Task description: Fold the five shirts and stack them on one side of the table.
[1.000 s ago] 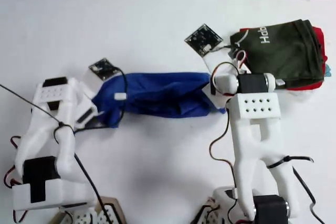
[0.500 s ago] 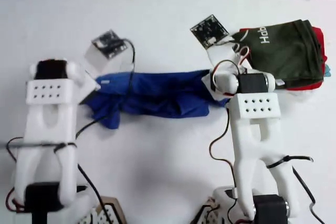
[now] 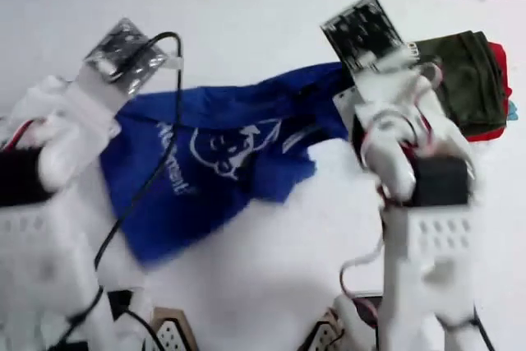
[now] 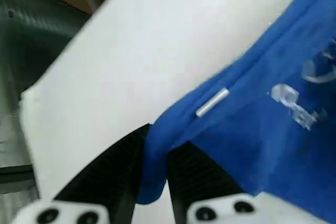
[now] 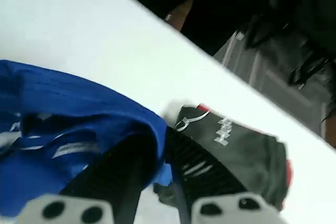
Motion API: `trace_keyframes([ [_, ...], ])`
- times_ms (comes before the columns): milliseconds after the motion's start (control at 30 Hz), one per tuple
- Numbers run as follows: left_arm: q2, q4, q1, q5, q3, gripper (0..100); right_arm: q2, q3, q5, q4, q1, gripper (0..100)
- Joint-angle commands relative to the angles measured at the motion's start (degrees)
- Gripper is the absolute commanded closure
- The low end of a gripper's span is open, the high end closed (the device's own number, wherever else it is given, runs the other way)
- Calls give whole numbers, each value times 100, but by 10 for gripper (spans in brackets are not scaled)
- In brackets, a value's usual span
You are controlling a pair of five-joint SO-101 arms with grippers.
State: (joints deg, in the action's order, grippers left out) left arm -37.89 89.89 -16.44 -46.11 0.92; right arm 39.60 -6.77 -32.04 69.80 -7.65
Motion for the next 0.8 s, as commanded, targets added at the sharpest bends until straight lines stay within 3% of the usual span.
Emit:
trace_keyframes([
  [0, -545, -26, -290, 18, 444, 976, 681, 431, 53, 40, 57, 981],
  [200, -1073, -26, -378, 62, 989, 976, 1262, 782, 325, 84, 92, 981],
  [533, -1468, -18, -378, 70, 1578, 976, 1824, 2084, 308, 1086, 110, 981],
  [767, -1477, -26, -378, 70, 1596, 976, 1824, 2901, -695, 1253, 119, 981],
])
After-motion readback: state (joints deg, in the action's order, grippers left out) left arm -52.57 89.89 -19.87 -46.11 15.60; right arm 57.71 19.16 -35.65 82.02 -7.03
